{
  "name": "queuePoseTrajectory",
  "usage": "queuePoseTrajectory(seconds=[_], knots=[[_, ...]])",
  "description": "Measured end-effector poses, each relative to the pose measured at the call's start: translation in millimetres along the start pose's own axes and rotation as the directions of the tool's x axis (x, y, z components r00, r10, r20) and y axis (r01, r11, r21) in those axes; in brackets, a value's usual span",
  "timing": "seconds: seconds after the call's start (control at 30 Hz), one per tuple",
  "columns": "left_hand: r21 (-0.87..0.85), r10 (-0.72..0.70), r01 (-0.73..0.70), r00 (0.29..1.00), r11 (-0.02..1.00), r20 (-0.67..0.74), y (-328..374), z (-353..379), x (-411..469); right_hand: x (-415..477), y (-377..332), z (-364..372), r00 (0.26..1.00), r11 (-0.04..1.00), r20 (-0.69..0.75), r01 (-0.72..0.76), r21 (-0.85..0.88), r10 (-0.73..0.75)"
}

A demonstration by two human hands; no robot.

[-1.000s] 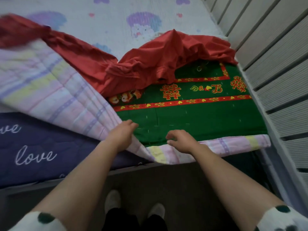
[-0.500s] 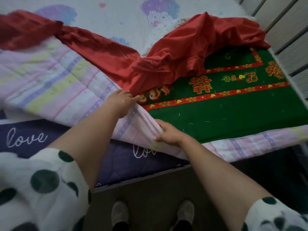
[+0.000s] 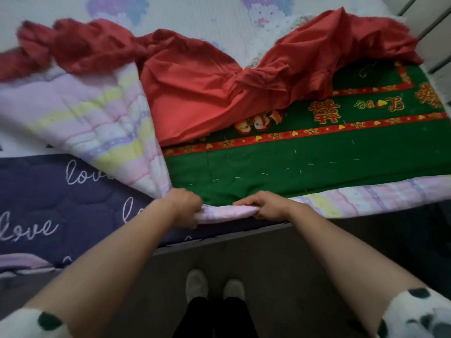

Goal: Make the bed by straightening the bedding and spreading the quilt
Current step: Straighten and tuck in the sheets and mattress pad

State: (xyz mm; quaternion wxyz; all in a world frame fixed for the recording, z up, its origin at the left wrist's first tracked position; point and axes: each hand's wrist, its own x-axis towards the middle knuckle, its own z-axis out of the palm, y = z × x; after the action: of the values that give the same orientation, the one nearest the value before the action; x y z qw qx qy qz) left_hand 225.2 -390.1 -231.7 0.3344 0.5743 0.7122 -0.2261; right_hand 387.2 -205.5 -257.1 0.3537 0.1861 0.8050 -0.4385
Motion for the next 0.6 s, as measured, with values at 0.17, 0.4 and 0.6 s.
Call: queuePoseTrajectory(seconds=[0.17,0.4,0.6], knots=[[-0.213,-0.097,0.101,0.995,0.972,0.026,32.0,71.3,-5.0,-2.8,-5.3,13.2,0.993,0.997,0.114,0.002,-0.073,0.006],[-0.636,-0.295,0.045,0.909,0.77,-0.293,15.0,68.0,-12.5,11.8,-14.4,-2.4,0.999,0.985,-0.041,0.026,0.169,-0.02],[-0.571,-0.712,0.438,0.53,0.694,-0.46,-41.9,22.9,1.9,44.5,-62.5,-27.7,0.964,0.961,-0.252,0.141,0.236,-0.08]])
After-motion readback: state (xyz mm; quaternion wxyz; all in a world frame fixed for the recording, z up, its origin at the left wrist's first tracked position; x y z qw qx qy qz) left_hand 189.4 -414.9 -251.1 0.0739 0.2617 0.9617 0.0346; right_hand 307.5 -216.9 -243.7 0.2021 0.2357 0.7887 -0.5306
